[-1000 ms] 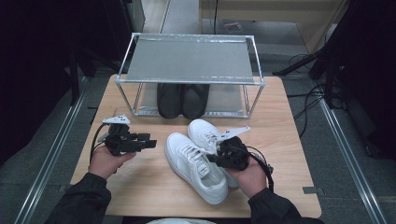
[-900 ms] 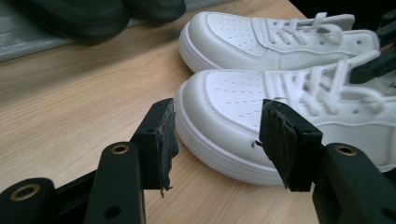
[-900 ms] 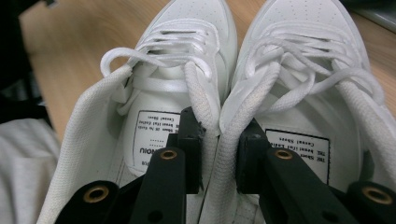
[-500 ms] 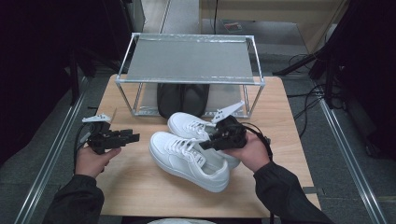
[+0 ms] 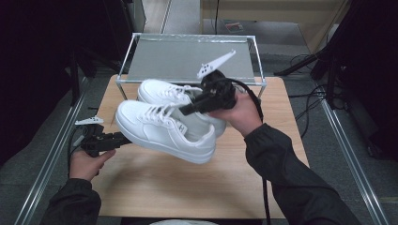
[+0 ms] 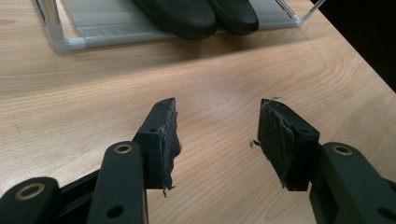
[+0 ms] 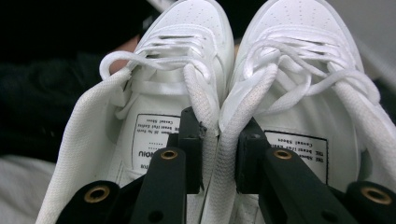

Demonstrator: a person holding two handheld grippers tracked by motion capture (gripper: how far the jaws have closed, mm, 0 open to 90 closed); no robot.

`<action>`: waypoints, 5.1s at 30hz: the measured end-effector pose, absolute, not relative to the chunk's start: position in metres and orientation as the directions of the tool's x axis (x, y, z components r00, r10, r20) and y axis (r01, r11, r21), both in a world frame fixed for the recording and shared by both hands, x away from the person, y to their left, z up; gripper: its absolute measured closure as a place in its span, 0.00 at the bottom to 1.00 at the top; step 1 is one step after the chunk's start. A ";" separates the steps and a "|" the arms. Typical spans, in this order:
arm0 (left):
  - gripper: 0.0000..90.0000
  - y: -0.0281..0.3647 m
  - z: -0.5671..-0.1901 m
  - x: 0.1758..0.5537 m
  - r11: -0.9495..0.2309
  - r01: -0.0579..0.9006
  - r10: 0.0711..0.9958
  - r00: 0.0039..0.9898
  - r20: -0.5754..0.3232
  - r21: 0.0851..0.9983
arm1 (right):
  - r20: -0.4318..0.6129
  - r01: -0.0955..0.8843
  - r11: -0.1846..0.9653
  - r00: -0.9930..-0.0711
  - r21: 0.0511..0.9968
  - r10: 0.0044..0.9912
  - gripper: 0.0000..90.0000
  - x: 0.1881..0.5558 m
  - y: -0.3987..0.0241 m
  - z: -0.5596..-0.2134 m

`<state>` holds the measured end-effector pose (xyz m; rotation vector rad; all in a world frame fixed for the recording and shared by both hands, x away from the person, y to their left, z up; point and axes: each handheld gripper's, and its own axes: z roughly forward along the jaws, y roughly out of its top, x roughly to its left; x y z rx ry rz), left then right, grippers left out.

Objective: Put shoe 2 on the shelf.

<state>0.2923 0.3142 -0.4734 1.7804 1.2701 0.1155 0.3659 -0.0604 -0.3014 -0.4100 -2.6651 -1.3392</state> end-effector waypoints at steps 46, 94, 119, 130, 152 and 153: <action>0.53 0.284 -0.477 0.307 -0.161 0.700 0.736 0.555 -0.388 0.696 | 0.199 0.722 0.034 -0.235 0.691 0.952 0.77 0.508 0.008 -0.272; 0.51 0.279 -0.478 0.308 -0.202 0.706 0.740 0.564 -0.367 0.679 | 0.222 0.612 0.243 -0.583 0.753 0.782 0.50 0.434 -0.025 -0.248; 0.50 0.275 -0.479 0.308 -0.225 0.702 0.734 0.578 -0.356 0.676 | 0.213 0.479 0.325 -0.770 0.816 0.601 0.46 0.388 -0.060 -0.296; 0.50 0.275 -0.479 0.307 -0.221 0.700 0.736 0.577 -0.354 0.679 | 0.220 0.449 0.333 -0.810 0.829 0.544 0.45 0.378 -0.083 -0.329; 0.50 0.265 -0.475 0.301 -0.239 0.682 0.711 0.608 -0.353 0.691 | 0.230 0.465 0.335 -0.802 0.819 0.551 0.45 0.346 -0.131 -0.402; 0.50 0.265 -0.475 0.301 -0.240 0.680 0.709 0.610 -0.354 0.693 | 0.221 0.458 0.338 -0.804 0.822 0.552 0.45 0.344 -0.134 -0.405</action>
